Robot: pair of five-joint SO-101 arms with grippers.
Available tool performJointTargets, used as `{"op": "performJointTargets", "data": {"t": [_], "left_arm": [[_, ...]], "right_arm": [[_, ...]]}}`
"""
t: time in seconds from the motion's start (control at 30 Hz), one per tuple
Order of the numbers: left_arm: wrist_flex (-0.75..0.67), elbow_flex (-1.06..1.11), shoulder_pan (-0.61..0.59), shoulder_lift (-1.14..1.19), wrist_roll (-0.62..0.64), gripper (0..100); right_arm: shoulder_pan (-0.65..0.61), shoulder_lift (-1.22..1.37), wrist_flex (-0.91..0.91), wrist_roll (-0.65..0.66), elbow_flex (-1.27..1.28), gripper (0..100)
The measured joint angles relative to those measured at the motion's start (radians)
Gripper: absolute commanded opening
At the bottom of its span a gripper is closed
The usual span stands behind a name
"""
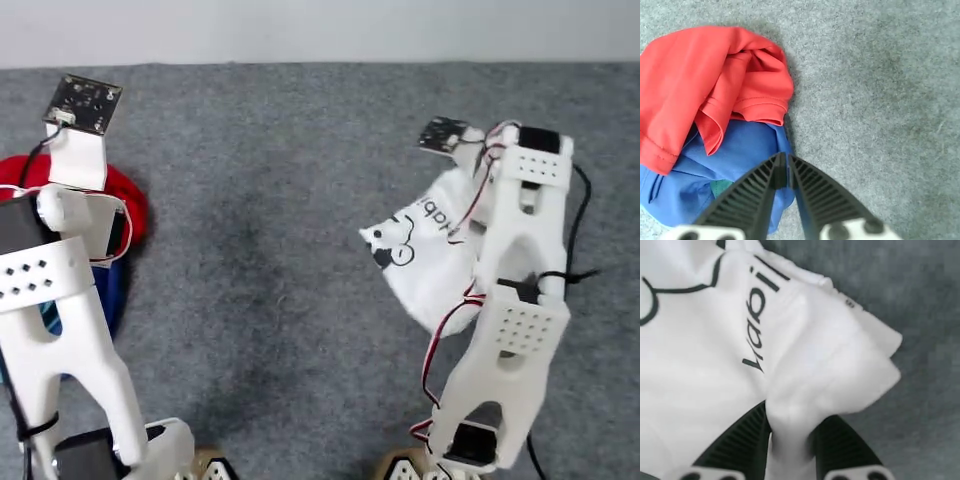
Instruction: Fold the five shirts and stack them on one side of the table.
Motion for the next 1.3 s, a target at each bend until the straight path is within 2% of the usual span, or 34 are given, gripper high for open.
{"op": "performJointTargets", "data": {"t": [0.17,0.3,0.37,0.53,0.7,0.93,1.03,1.13,1.3], "left_arm": [[0.0,0.0,0.0,0.0,0.0,2],[0.0,0.0,0.0,0.0,0.0,2],[0.0,0.0,0.0,0.0,0.0,2],[0.0,0.0,0.0,0.0,0.0,2],[0.0,0.0,0.0,0.0,0.0,2],[0.0,0.0,0.0,0.0,0.0,2],[0.0,0.0,0.0,0.0,0.0,2],[0.0,0.0,0.0,0.0,0.0,2],[0.0,0.0,0.0,0.0,0.0,2]], "right_arm": [[-0.097,0.061,-0.089,0.078,-0.052,2.4],[-0.121,0.092,-0.15,0.078,-0.052,13.2],[-0.118,0.092,-0.153,0.032,-0.077,18.4],[-0.118,0.089,-0.107,-0.282,-0.209,22.7],[-0.121,0.089,0.061,-0.624,-0.31,22.7],[-0.14,0.089,0.282,-0.968,-0.361,22.9],[-0.141,0.089,0.288,-1.14,-0.361,23.5],[-0.141,0.089,0.29,-1.313,-0.361,29.9],[-0.137,0.089,0.29,-1.533,-0.361,34.4]]}}
